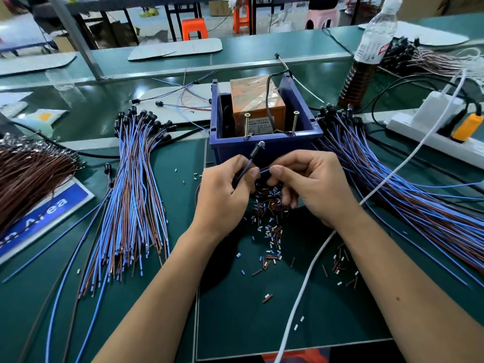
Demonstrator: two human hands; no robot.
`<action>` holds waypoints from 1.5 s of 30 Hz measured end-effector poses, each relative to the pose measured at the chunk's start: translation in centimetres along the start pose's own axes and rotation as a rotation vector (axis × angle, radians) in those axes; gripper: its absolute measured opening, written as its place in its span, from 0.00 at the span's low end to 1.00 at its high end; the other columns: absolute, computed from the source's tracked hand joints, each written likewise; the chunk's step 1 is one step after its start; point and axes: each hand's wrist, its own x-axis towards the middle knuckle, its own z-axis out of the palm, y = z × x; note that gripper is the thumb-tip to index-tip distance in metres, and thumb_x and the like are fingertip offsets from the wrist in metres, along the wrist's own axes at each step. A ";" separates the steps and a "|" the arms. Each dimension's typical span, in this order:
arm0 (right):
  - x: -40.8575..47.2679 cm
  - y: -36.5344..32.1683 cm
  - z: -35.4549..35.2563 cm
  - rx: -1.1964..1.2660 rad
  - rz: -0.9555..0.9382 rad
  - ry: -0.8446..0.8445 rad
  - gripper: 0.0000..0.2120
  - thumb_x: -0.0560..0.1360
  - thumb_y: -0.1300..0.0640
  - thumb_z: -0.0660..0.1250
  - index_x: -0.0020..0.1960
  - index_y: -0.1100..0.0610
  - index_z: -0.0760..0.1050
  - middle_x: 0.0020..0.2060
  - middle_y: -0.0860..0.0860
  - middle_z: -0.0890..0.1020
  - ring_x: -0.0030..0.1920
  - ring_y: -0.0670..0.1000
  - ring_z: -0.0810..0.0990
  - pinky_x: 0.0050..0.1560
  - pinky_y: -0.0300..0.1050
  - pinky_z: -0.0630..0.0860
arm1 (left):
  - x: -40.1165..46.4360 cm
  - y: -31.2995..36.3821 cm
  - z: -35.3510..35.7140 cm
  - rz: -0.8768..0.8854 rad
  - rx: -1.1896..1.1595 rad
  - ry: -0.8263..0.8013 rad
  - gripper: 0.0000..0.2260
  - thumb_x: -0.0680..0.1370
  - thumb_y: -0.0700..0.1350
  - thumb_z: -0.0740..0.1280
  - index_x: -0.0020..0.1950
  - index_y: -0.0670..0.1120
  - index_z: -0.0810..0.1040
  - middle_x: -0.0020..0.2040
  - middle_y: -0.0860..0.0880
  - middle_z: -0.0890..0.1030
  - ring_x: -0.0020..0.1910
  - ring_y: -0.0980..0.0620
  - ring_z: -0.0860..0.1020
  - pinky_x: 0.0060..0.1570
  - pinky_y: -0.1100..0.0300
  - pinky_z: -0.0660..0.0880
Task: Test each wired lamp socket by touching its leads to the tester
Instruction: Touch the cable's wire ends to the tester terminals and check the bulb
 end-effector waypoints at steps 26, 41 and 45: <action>-0.4 -1.2 2.6 0.331 -0.069 0.233 0.04 0.81 0.60 0.70 0.47 0.55 0.80 0.42 0.56 0.85 0.23 0.48 0.72 0.21 0.36 0.64 | -0.4 1.5 1.4 0.058 -0.040 0.507 0.12 0.82 0.43 0.70 0.41 0.38 0.80 0.37 0.49 0.76 0.36 0.50 0.73 0.34 0.53 0.71; 0.6 -1.4 1.8 -0.496 -0.360 0.754 0.07 0.79 0.59 0.70 0.53 0.58 0.87 0.37 0.45 0.84 0.36 0.42 0.82 0.40 0.37 0.78 | 0.4 1.4 2.4 -0.043 -0.102 0.639 0.06 0.83 0.44 0.67 0.54 0.49 0.85 0.43 0.52 0.81 0.39 0.56 0.77 0.38 0.61 0.71; 0.8 -1.9 2.0 -0.574 -0.401 0.760 0.07 0.78 0.61 0.71 0.52 0.59 0.87 0.37 0.44 0.84 0.35 0.42 0.81 0.40 0.34 0.76 | 0.4 1.4 2.6 -0.056 -0.116 0.629 0.06 0.83 0.44 0.67 0.54 0.48 0.85 0.43 0.51 0.82 0.38 0.55 0.77 0.38 0.59 0.71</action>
